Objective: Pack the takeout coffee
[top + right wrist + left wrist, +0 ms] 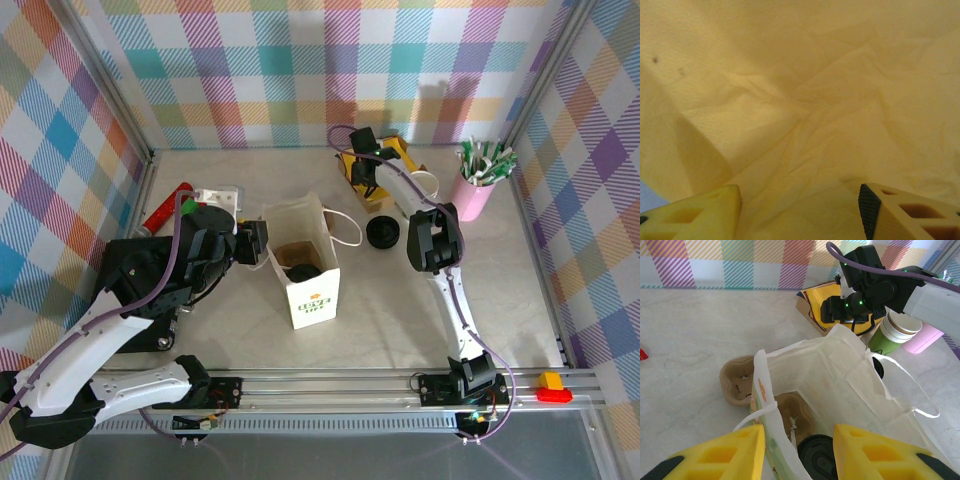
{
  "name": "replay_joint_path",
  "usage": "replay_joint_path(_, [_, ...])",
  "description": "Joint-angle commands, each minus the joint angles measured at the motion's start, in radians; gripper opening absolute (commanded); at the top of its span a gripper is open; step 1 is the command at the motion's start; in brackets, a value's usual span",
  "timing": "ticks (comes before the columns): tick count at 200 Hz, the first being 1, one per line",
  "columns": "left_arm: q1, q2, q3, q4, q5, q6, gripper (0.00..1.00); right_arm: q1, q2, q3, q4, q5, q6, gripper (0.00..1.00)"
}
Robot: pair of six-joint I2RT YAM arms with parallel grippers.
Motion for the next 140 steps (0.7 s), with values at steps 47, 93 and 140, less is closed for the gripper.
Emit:
replay_joint_path(47, [0.011,-0.018,-0.011,0.033,-0.026,0.031,0.42,-0.025,0.038,0.036,-0.023,-0.044,0.05,0.51])
replay_joint_path(93, [0.009,-0.036,-0.018,0.035,-0.028,0.038,0.42,-0.03,0.035,0.039,-0.019,-0.076,0.053,0.36])
replay_joint_path(140, [0.01,-0.049,-0.013,0.026,-0.034,0.05,0.43,-0.03,-0.017,0.042,-0.014,-0.096,0.05,0.25])
